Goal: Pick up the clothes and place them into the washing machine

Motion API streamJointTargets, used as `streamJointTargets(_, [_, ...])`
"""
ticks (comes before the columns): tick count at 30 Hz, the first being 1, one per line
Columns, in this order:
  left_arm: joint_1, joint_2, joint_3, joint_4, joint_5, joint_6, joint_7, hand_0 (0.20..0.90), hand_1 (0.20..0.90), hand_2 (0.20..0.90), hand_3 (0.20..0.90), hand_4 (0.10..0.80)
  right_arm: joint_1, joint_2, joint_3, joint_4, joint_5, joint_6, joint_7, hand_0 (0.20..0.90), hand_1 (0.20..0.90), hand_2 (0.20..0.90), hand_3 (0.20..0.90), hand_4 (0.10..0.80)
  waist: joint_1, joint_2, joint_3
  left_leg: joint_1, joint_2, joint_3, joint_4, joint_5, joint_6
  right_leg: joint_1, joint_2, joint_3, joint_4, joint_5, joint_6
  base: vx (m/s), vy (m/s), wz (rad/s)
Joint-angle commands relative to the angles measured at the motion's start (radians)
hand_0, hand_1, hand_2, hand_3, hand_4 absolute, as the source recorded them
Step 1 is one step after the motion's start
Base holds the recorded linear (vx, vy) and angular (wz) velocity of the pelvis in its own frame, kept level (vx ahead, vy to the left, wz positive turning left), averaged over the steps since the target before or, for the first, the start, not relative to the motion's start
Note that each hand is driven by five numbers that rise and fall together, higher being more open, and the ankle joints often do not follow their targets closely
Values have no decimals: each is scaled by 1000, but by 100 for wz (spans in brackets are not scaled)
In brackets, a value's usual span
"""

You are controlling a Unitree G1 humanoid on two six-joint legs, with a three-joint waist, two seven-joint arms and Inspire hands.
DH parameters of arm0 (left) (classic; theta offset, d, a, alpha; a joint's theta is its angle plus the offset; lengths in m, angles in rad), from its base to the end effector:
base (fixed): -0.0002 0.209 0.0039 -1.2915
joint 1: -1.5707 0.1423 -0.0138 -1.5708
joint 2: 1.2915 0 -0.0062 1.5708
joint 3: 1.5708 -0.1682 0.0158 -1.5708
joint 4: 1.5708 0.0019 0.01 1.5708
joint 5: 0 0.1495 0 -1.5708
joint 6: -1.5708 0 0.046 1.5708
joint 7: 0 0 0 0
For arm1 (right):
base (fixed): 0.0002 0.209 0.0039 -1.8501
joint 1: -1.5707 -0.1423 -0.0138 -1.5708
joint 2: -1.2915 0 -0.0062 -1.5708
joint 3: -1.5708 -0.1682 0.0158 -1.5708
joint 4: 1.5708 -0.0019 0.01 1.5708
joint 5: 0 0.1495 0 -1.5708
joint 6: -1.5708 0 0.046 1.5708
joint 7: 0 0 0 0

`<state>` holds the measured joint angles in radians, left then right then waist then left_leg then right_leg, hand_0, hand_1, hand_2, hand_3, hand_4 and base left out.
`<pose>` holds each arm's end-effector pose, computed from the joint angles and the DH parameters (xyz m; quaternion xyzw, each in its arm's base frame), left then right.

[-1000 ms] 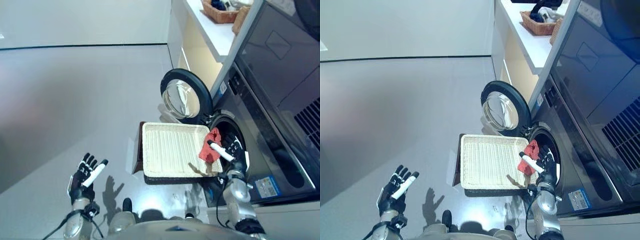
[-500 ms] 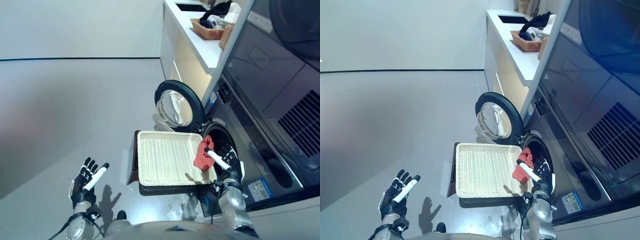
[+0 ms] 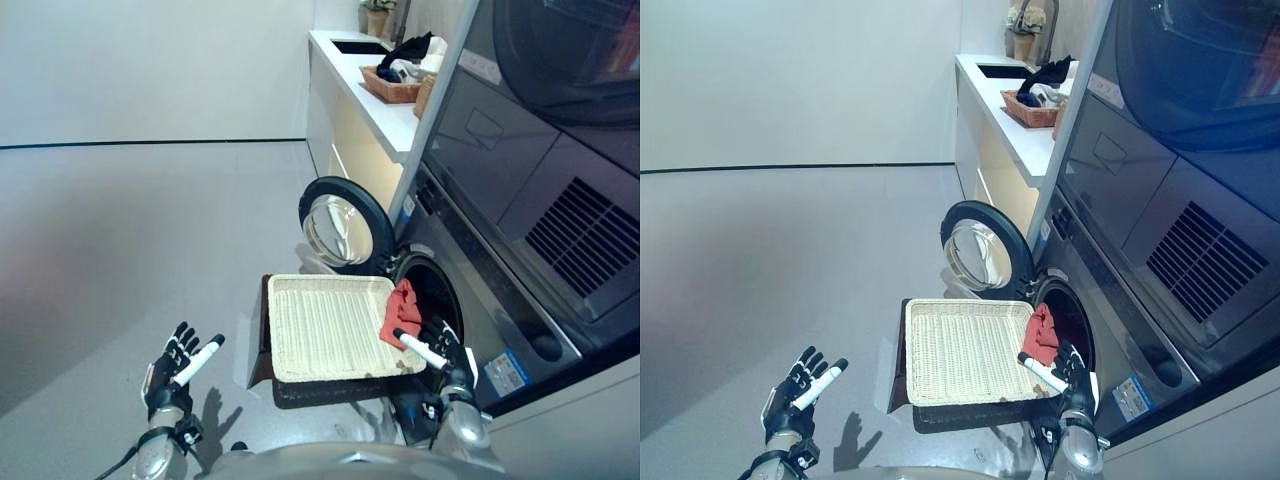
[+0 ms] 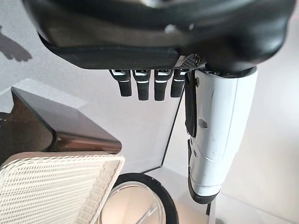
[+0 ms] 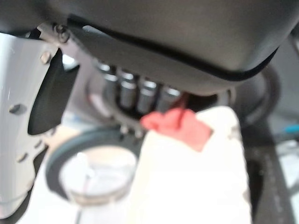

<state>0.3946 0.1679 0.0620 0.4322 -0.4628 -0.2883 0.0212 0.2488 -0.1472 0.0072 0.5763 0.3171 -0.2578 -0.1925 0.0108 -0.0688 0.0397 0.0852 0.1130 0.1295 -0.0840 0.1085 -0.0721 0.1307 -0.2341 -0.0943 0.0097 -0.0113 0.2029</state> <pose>0.0796 0.2222 -0.0563 -0.1108 0.2318 0.2020 0.9451 0.1071 -0.2007 -0.0674 0.0419 0.2712 -0.2046 0.9396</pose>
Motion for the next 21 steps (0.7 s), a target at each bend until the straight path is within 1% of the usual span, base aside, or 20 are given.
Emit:
streamJointTargets(1, [-37, 35, 48, -85, 14, -81, -10, 900, 900, 900, 900, 800, -43, -40, -29, -122, 0, -75, 5, 900, 900, 900, 900, 800, -5, 2, -16, 2, 12, -22, 76, -70, -4, -58, -23, -13, 31, 67, 21, -18, -36, -1])
streamJointTargets(2, [-37, 35, 48, -85, 14, -81, -10, 900, 900, 900, 900, 800, -43, -40, -29, -122, 1, -75, 5, 900, 900, 900, 900, 800, -5, 2, -16, 3, 13, -22, 76, -70, -4, -58, -23, -14, 31, 67, 21, -16, -36, -1])
streamJointTargets(4, [-30, 27, 58, -84, 1, -79, -7, 900, 900, 900, 900, 800, -25, -24, -32, -141, 33, -78, 13, 900, 900, 900, 900, 800, -8, 8, -13, 2, 23, -24, 79, -60, -8, -59, -13, -14, 44, 48, 13, -32, -58, -1])
streamJointTargets(7, [-38, 30, 52, -84, -18, -73, -11, 900, 900, 900, 900, 800, -1, -19, -36, -176, 41, -81, 19, 900, 900, 900, 900, 800, -15, 14, -1, -4, 39, -34, 89, -45, -23, -44, -4, -31, 68, 30, 8, -40, -54, 2])
streamJointTargets(8, [-26, 29, 52, -90, -14, -72, -19, 900, 900, 900, 900, 800, 12, -27, -34, -186, 32, -80, 27, 900, 900, 900, 900, 800, -17, 16, -1, -4, 46, -40, 100, -48, -24, -36, 3, -39, 70, 22, 5, -39, -72, 11])
streamJointTargets(11, [1, 17, 42, -123, -27, -64, -38, 900, 900, 900, 900, 800, 37, -29, -34, -196, 28, -81, 33, 900, 900, 900, 900, 800, -22, 25, -1, -3, 73, -54, 108, -44, -29, -24, 36, -38, 65, 5, -13, -46, -79, 18])
streamJointTargets(12, [1, 16, 42, -124, -27, -64, -38, 900, 900, 900, 900, 800, 37, -30, -34, -196, 28, -81, 33, 900, 900, 900, 900, 800, -22, 26, -1, -3, 74, -54, 108, -44, -29, -24, 37, -38, 65, 5, -13, -72, -79, 8])
streamJointTargets(13, [13, 9, 43, -132, -35, -62, -36, 900, 900, 900, 900, 800, 43, -31, -26, -199, 28, -80, 34, 900, 900, 900, 900, 800, -20, 29, 4, -12, 80, -80, 128, -46, -28, -38, 56, -21, 62, -2, -23, -75, -71, 4])
streamJointTargets(14, [12, 4, 45, -133, -40, -63, -34, 900, 900, 900, 900, 800, 46, -35, -25, -205, 34, -81, 41, 900, 900, 900, 900, 800, -12, 26, 6, -23, 67, -125, 149, -54, -29, -48, 59, -7, 68, -3, -28, -105, -84, 1])
streamJointTargets(15, [6, 4, 43, -130, -38, -63, -31, 900, 900, 900, 900, 800, 46, -41, -22, -205, 34, -80, 46, 900, 900, 900, 900, 800, -4, 23, 12, -32, 48, -175, 160, -61, -28, -51, 59, 2, 69, 0, -32, -54, -35, -2])
streamJointTargets(16, [6, 4, 43, -129, -38, -63, -31, 900, 900, 900, 900, 800, 46, -41, -22, -205, 34, -80, 46, 900, 900, 900, 900, 800, -5, 23, 12, -33, 47, -177, 161, -62, -28, -51, 59, 0, 69, -1, -32, -87, -30, -11])
streamJointTargets(17, [-4, 2, 38, -120, -39, -65, -30, 900, 900, 900, 900, 800, 46, -51, -27, -205, 27, -81, 47, 900, 900, 900, 900, 800, -4, 20, 17, -47, 32, -213, 148, -62, -25, -49, 61, 1, 69, 4, -37, -70, -21, -5])
streamJointTargets(21, [-6, -4, 29, -105, -39, -56, -33, 900, 900, 900, 900, 800, 46, -48, -35, -196, 24, -79, 45, 900, 900, 900, 900, 800, -11, 30, -6, -36, 56, -172, 115, -45, -24, -48, 68, -2, 57, -1, -35, -19, 2, 5])
